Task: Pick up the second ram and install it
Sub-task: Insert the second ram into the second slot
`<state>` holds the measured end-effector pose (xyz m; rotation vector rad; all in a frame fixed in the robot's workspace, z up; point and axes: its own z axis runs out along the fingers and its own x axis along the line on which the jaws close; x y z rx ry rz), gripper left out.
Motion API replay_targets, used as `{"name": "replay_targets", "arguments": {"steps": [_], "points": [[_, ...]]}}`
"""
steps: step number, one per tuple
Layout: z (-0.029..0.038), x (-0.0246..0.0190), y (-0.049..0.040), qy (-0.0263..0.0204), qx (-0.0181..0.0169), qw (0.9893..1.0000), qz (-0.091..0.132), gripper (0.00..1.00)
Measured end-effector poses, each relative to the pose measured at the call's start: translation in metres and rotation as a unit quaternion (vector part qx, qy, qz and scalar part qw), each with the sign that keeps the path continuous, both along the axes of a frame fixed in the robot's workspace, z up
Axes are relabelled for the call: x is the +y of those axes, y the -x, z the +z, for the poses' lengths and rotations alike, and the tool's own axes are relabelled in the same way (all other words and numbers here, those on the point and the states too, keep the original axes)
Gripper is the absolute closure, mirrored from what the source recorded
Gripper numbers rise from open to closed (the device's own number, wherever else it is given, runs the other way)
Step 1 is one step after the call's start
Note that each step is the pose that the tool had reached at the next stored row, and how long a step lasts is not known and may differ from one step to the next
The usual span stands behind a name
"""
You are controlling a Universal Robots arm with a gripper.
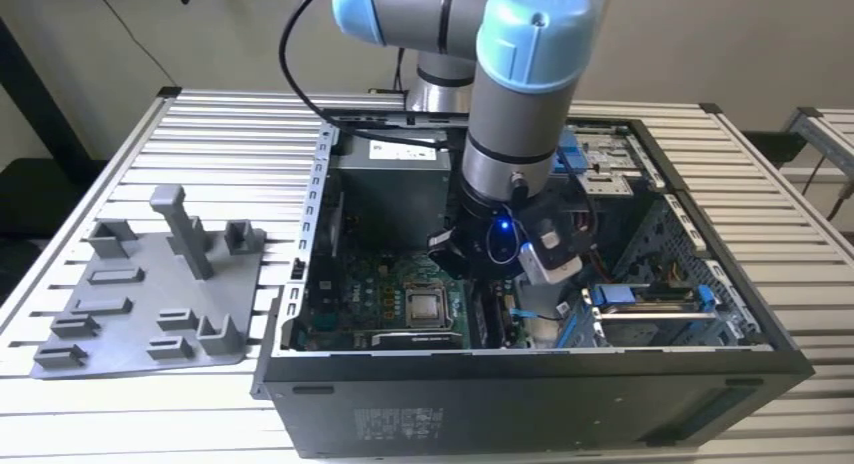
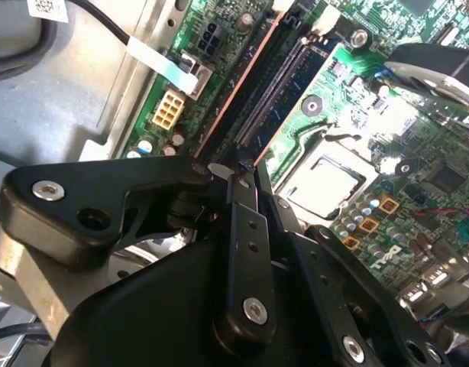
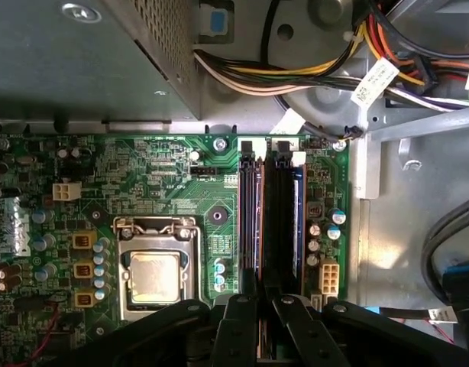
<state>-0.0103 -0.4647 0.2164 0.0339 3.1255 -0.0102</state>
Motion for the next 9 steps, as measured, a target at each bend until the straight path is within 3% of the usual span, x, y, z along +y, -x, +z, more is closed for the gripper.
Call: {"name": "replay_targets", "arguments": {"steps": [9], "points": [[-0.0008, 0.0005, -0.0006, 0.0001, 0.0001, 1.0, 0.0, 0.86]]}}
